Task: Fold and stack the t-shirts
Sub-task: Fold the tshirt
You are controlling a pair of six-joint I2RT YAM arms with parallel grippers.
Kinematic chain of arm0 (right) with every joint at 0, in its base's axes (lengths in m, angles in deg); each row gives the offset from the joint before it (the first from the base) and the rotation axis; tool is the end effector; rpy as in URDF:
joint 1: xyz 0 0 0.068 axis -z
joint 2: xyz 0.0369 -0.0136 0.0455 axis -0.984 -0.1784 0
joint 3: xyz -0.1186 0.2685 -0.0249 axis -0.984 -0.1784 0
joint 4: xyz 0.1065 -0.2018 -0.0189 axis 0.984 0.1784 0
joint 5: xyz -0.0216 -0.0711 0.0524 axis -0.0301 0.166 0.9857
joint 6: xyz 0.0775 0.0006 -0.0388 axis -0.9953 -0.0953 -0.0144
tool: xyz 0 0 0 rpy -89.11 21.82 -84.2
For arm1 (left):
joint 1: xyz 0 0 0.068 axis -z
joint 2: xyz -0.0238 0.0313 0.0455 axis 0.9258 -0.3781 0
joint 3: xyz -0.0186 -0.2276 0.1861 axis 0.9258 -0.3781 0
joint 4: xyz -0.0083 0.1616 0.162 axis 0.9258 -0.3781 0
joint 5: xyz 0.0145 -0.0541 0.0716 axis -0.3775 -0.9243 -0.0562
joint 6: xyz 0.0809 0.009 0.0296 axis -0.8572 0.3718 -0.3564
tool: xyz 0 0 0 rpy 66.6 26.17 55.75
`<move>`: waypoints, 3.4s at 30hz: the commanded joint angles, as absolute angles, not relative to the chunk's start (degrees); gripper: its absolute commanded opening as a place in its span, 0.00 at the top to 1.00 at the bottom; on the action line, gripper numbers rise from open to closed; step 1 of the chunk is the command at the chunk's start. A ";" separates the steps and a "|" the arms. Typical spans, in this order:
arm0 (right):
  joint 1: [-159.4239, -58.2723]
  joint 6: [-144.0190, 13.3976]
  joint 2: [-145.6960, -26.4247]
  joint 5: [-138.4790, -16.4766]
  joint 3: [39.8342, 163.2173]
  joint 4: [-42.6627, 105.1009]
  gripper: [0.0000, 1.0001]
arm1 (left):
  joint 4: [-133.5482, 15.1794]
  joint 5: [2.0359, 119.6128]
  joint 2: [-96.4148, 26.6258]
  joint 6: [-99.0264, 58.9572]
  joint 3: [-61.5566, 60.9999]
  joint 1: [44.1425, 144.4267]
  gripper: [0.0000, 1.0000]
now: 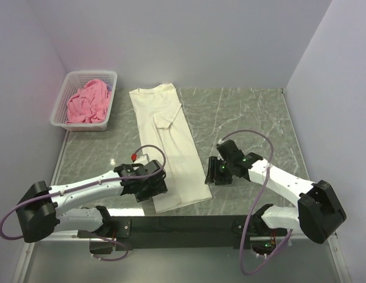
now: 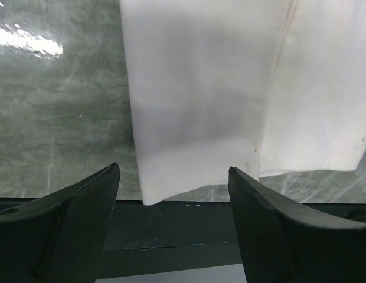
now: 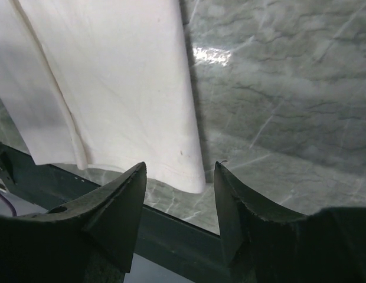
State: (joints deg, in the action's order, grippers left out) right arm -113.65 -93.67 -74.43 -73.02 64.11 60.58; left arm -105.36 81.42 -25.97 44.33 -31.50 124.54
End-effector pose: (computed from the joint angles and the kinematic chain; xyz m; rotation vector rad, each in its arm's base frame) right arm 0.1585 0.1259 0.1936 -0.0454 2.7741 0.6462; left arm 0.1084 -0.1356 0.2003 -0.5174 2.7362 -0.3380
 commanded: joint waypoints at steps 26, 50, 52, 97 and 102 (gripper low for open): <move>-122.51 -98.57 -84.42 -77.03 64.30 62.44 0.46 | -104.62 74.10 -38.94 49.34 -32.19 132.03 0.45; -125.25 -97.87 -85.84 -77.91 64.30 67.54 0.60 | -103.91 72.07 -40.44 48.45 -32.55 132.56 0.77; -125.25 -97.43 -85.58 -78.00 64.56 68.15 0.67 | -104.79 72.25 -39.82 48.54 -32.28 132.65 0.80; -113.83 -81.44 -102.62 -78.27 108.23 78.88 1.00 | -100.41 85.34 -33.04 24.64 -20.07 98.29 0.99; -112.77 -79.68 -108.76 -78.35 113.16 74.76 1.00 | -94.87 88.42 -37.00 22.00 -18.57 96.26 0.99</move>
